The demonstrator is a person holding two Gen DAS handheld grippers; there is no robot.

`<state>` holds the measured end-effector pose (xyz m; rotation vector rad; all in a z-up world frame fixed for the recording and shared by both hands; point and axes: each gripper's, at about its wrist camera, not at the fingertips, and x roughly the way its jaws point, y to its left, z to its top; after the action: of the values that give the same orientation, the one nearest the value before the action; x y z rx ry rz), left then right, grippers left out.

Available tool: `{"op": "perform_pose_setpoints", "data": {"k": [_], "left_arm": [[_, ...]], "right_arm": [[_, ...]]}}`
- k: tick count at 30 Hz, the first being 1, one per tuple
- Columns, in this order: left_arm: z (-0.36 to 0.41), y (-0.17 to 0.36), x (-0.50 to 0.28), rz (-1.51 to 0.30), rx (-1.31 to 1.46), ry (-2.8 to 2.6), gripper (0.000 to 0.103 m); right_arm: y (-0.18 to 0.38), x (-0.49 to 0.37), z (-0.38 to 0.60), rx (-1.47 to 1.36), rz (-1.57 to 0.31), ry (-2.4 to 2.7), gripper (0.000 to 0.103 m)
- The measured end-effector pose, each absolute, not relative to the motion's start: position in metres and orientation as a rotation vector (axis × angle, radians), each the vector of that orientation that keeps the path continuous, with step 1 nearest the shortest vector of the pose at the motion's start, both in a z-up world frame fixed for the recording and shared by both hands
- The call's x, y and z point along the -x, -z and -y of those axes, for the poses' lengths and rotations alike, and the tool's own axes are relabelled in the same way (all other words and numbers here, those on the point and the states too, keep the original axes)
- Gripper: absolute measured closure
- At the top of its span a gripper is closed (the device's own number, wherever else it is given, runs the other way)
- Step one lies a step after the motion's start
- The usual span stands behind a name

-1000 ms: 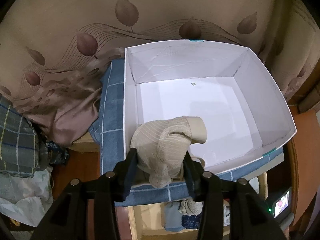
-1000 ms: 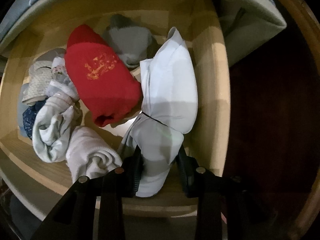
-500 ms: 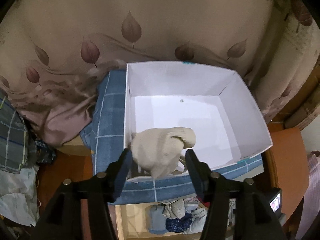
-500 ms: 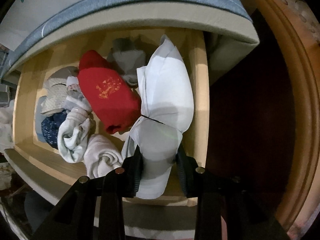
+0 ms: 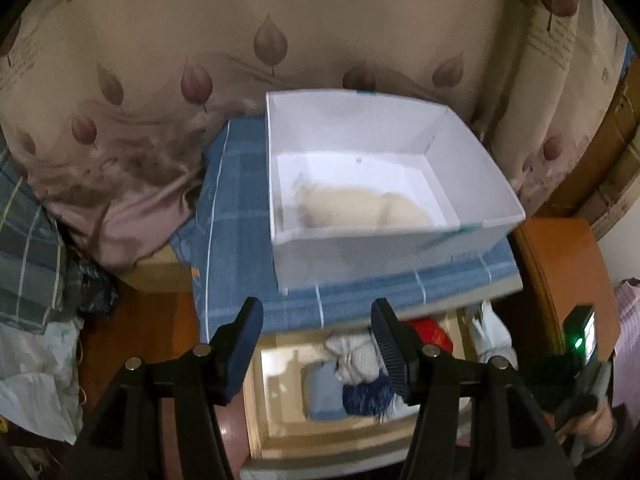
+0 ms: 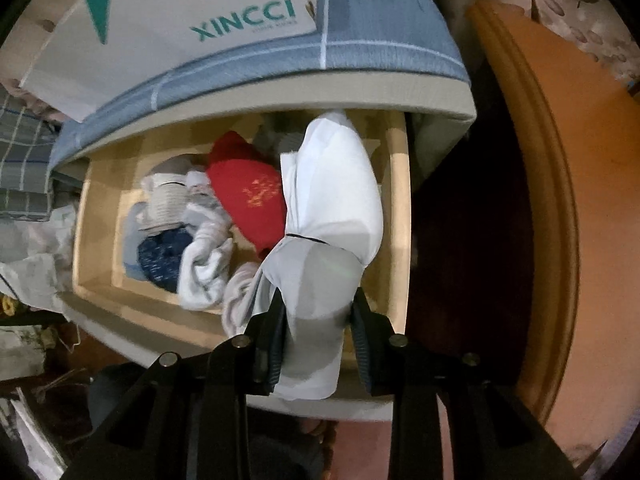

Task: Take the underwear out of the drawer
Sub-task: 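Lift the white bundle with the right gripper and carry it over the white box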

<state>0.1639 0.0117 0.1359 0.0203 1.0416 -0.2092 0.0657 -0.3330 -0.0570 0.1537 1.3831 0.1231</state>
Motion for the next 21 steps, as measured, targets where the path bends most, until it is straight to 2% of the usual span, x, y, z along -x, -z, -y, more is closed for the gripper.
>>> {"op": "perform_pose_setpoints", "data": {"k": [12,21], "left_arm": [[-0.03,-0.07,-0.124,-1.14,-0.007,0.171,0.045],[-0.042,-0.045,-0.117,-1.158,0.045,0.11,0.045]], "right_arm": [[0.03,-0.041,0.326,-0.206,-1.37,-0.176,0.08],[-0.028,-0.024,0.322,-0.14,-1.265,-0.175,0.08]]}}
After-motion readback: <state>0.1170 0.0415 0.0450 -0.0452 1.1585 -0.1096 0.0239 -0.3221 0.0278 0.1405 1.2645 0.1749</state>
